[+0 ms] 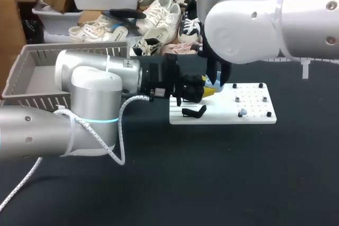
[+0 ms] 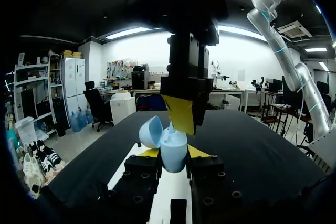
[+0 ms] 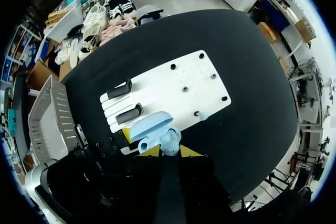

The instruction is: Pick up each earbud case from the left stands, insert the matching earbuds, close the lid, and place the case in the box.

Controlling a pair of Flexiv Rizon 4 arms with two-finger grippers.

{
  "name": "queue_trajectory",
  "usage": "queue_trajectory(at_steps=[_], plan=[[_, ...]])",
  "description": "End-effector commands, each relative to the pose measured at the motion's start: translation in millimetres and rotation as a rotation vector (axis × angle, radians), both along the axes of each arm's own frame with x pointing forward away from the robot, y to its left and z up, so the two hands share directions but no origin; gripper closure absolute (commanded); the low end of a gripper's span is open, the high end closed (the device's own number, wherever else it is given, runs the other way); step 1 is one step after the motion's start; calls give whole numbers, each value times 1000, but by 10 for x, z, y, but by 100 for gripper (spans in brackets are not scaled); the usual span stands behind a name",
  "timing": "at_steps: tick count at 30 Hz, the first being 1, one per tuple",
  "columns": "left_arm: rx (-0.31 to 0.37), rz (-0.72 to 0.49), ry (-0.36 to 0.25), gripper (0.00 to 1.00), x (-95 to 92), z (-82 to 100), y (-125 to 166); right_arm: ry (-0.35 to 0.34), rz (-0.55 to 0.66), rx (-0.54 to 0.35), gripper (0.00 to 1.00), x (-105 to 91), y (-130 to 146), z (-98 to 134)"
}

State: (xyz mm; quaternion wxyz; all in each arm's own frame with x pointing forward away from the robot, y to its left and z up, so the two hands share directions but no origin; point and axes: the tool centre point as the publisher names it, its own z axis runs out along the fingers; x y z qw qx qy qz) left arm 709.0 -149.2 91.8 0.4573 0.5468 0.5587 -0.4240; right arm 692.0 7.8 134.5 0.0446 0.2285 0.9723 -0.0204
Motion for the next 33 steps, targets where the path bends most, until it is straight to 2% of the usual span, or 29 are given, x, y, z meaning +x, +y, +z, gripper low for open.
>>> queue_trajectory(at_steps=[1, 20, 26, 30, 33], plan=[[-1, 6, -2, 100, -15, 0, 5, 6, -2, 2, 100, 17, 3, -27], [-1, 6, -2, 100, -15, 0, 5, 12, -6, 15, 100, 28, -23, -55], [-1, 6, -2, 100, -15, 0, 5, 8, -5, 20, 74, 27, -23, -49], [-1, 6, -2, 100, -15, 0, 5, 6, -5, 22, 65, 26, -22, -45], [-1, 6, -2, 100, -15, 0, 5, 5, -5, 22, 65, 15, -22, -35]])
